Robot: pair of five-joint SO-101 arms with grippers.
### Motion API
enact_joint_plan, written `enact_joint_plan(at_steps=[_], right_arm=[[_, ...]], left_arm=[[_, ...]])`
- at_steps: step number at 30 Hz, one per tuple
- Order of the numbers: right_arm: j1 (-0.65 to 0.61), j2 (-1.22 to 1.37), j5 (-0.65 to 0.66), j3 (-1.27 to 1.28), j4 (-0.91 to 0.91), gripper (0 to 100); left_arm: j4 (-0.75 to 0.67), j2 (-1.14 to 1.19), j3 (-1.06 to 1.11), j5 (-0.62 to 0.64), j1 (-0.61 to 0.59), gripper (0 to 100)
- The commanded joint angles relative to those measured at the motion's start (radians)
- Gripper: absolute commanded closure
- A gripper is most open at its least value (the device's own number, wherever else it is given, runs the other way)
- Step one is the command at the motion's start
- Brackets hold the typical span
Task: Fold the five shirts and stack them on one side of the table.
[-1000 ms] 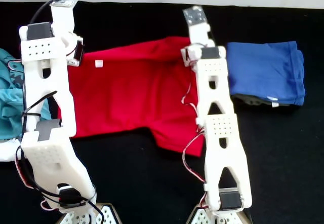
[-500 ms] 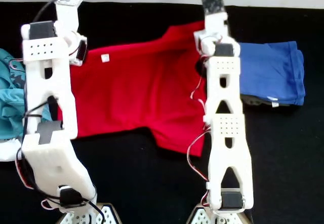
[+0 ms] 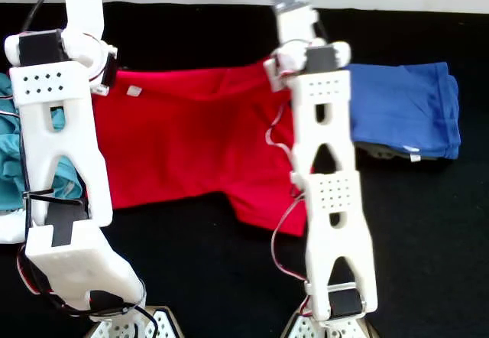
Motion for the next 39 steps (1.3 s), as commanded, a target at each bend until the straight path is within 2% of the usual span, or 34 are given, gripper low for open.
enact_joint_plan(at_steps=[1,6,11,16,19,25,35,39], right_arm=[[-0.022,0.061,-0.008,-0.114,0.013,99.2],[0.01,0.196,-0.003,-0.114,-0.073,99.2],[0.13,0.271,-0.002,-0.114,-0.194,99.2],[0.213,0.266,0.124,-0.116,-0.28,99.2],[0.222,0.214,0.138,-0.116,-0.291,99.2],[0.22,0.019,0.137,-0.114,-0.222,99.2],[0.197,-0.191,0.137,-0.114,0.085,99.2],[0.217,-0.2,0.063,-0.113,0.084,99.2]], left_arm=[[-0.005,-0.056,-0.03,0.005,0.001,99],[-0.005,-0.056,-0.03,0.005,0.001,99],[0.002,-0.05,-0.028,0.005,0.001,99],[0.002,0.005,-0.03,0.005,0.001,99],[0.002,0.035,-0.03,0.006,0.001,99],[0.008,0.038,-0.033,0.006,-0.001,99],[0.242,-0.028,-0.073,0.002,-0.004,99],[0.253,-0.038,-0.005,-0.023,-0.048,99]])
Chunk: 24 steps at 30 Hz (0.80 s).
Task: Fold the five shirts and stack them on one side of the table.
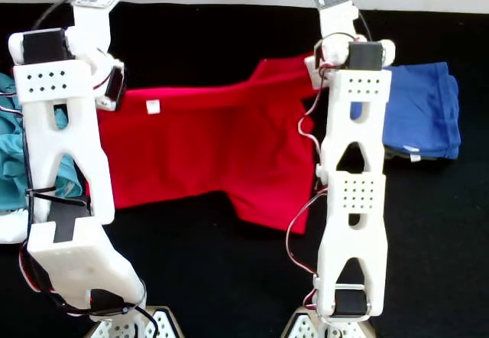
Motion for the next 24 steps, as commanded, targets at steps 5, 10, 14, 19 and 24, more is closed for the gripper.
enact_joint_plan(at_steps=[5,10,14,19,24], right_arm=[[0.024,-0.131,-0.057,-0.076,0.019,99.2],[0.015,-0.395,-0.057,0.358,0.019,99.2],[-0.025,-0.647,-0.06,0.845,0.004,99.2],[-0.047,-0.837,-0.06,1.317,-0.179,99.2],[-0.045,-0.997,-0.06,1.715,-0.38,99.2]], left_arm=[[0.02,-0.058,0.124,-0.02,-0.081,99],[0.02,-0.058,0.251,-0.049,-0.07,99],[0.018,-0.058,0.341,-0.107,-0.071,99],[-0.005,-0.056,0.461,-0.183,-0.102,99],[-0.17,-0.056,0.581,-0.247,-0.162,99]])
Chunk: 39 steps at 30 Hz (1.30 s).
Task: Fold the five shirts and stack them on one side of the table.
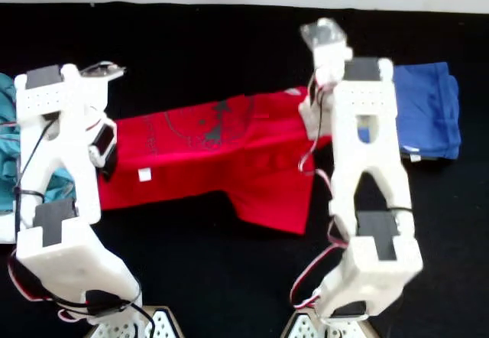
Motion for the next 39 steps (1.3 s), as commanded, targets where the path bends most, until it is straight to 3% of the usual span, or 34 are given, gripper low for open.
enact_joint_plan(at_steps=[1,11,20,25,29,33,39], right_arm=[[-0.004,-0.159,-0.009,0.283,-0.143,99.2],[-0.005,-0.249,-0.009,0.693,-0.469,99.2],[-0.102,-0.257,-0.009,0.766,-0.484,98.8],[-0.131,-0.277,-0.002,0.734,-0.357,86.3],[-0.156,-0.392,0.02,0.677,-0.237,82.6],[-0.156,-0.558,0.02,0.593,-0.136,82.6],[-0.157,-0.693,0.02,0.538,-0.163,82.7]], left_arm=[[-0.109,-0.05,0.058,-0.052,-0.048,99],[-0.413,-0.047,0.272,-0.098,-0.059,99],[-0.43,-0.05,0.329,-0.149,-0.062,98],[-0.427,-0.056,0.309,-0.147,-0.108,81],[-0.351,-0.056,0.189,-0.146,-0.16,81],[-0.158,-0.056,-0.016,-0.146,-0.157,81],[0.026,-0.047,-0.262,-0.112,-0.094,81]])
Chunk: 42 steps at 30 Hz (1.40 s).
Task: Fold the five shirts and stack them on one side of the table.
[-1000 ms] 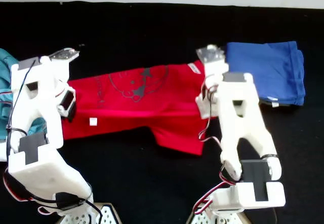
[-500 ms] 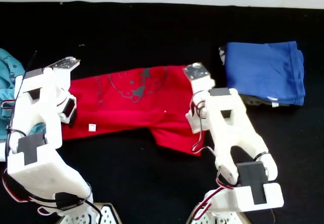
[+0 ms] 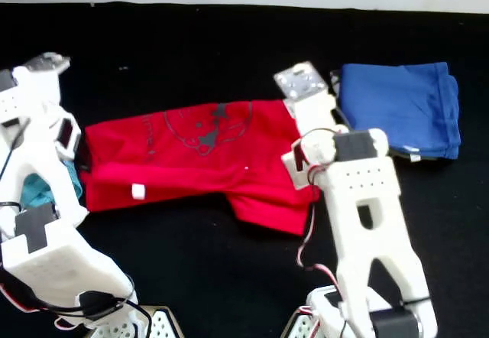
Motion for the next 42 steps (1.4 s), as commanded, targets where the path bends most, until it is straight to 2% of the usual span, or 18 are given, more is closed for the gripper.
enact_joint_plan(at_steps=[1,2,4,6,8,11,16,21,27,35,42], right_arm=[[-0.015,-0.053,0.009,-0.041,-0.068,84.8],[-0.015,-0.039,0.009,-0.027,-0.113,89.3],[-0.013,0.019,0.009,0.004,-0.214,99.8],[-0.013,0.099,0.009,0.007,-0.288,97.5],[-0.013,0.196,0.009,-0.012,-0.354,99.4],[-0.013,0.367,0.009,-0.087,-0.42,99.1],[-0.01,0.65,0.009,-0.312,-0.429,99.1],[-0.007,0.889,0.009,-0.541,-0.433,99.1],[0.041,1.152,0.009,-0.843,-0.427,99.1],[0.053,1.28,0.009,-1.15,-0.194,99.1],[0.027,1.291,0.009,-1.343,0.015,99.1]], left_arm=[[0.044,-0.047,-0.114,0.054,0.058,82],[0.031,-0.047,-0.114,0.068,0.076,86],[-0.003,-0.045,-0.113,0.074,0.12,100],[-0.018,-0.042,-0.108,0.074,0.163,97],[-0.052,-0.027,-0.084,0.083,0.211,99],[-0.117,0.05,-0.048,0.146,0.254,99],[-0.192,0.272,-0.076,0.173,0.226,99],[-0.219,0.467,-0.308,0.195,0.15,99],[-0.204,0.668,-0.673,0.222,0.124,99],[-0.014,0.779,-1.024,0.222,0.124,99],[0.041,0.84,-1.079,0.222,0.131,99]])
